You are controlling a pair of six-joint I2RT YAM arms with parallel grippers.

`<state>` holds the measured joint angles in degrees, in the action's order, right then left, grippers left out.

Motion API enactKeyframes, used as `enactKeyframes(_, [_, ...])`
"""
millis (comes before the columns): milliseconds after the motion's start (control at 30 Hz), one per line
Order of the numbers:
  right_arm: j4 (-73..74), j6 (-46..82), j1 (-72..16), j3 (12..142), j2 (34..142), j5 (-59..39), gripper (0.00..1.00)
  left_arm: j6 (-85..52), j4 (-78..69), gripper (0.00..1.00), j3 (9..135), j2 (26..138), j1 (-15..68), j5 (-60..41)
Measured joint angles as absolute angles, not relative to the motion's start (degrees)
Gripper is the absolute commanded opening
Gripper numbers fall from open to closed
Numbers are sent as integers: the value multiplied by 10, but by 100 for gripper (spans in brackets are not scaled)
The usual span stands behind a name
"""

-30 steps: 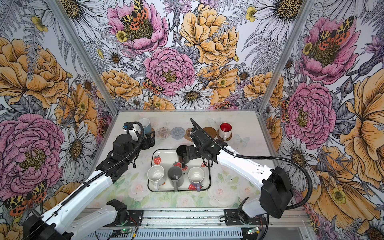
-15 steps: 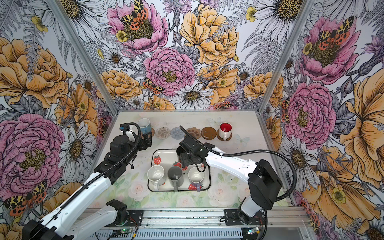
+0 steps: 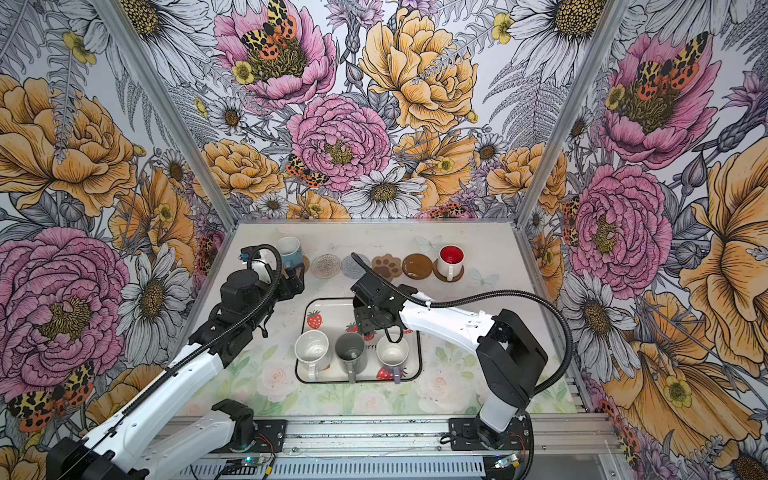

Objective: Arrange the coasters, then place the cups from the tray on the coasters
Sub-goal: 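Lower the right gripper into the black mug and grasp its rim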

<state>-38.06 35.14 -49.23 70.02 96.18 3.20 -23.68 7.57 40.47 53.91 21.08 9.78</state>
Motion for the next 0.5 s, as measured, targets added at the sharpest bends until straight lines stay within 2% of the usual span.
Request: enactKeyframes(500, [-362, 362, -491, 700, 997, 35, 73, -237, 74, 92, 405, 547, 207, 96])
